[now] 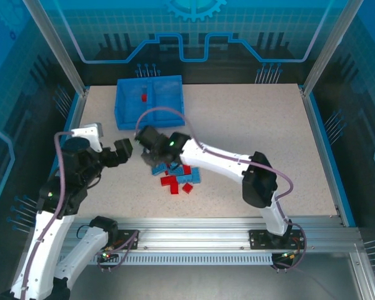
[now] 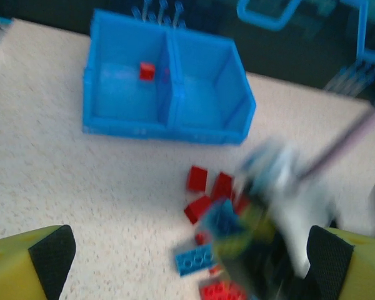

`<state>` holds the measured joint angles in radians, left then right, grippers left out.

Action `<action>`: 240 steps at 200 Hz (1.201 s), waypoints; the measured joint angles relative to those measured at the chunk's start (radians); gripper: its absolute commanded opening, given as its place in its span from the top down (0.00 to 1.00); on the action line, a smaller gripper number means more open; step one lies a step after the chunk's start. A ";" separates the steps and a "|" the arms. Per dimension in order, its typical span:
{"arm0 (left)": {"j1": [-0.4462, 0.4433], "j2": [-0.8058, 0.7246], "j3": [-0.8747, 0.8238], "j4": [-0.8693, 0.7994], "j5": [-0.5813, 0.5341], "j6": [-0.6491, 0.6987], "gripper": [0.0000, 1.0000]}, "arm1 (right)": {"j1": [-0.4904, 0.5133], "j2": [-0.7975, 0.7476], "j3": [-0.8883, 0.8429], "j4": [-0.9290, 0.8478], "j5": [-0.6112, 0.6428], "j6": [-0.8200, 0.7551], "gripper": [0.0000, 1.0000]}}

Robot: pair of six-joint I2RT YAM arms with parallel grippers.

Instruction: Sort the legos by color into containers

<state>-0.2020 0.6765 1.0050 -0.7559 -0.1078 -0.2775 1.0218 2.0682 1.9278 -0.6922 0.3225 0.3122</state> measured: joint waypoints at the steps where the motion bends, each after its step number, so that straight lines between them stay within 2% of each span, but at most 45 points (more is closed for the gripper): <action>1: -0.001 0.000 -0.003 -0.001 0.002 0.002 0.01 | -0.004 0.000 0.002 0.002 0.002 0.000 0.74; 39: -0.003 0.025 -0.119 -0.024 0.036 0.054 0.01 | -0.170 0.096 0.206 0.052 0.054 -0.022 0.74; 85: -0.003 0.015 -0.126 -0.008 0.063 0.076 0.01 | -0.259 0.490 0.671 0.042 0.062 -0.043 0.74; 100: -0.003 0.015 -0.126 -0.003 0.063 0.078 0.01 | -0.272 0.600 0.767 0.043 0.058 -0.044 0.74; 127: -0.003 0.016 -0.126 0.000 0.063 0.078 0.01 | -0.291 0.687 0.782 0.068 0.031 -0.035 0.72; 173: -0.003 0.023 -0.126 0.006 0.063 0.087 0.01 | -0.315 0.687 0.795 0.087 -0.012 -0.019 0.44; 207: -0.003 0.041 -0.126 0.006 0.063 0.094 0.01 | -0.317 0.661 0.783 0.068 -0.032 -0.014 0.46; 240: -0.003 0.045 -0.126 0.006 0.061 0.093 0.01 | -0.317 0.556 0.764 0.019 -0.060 -0.013 0.44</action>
<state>-0.2050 0.7212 0.8787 -0.7502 -0.0471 -0.1848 0.7052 2.6244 2.6923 -0.6727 0.2630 0.2989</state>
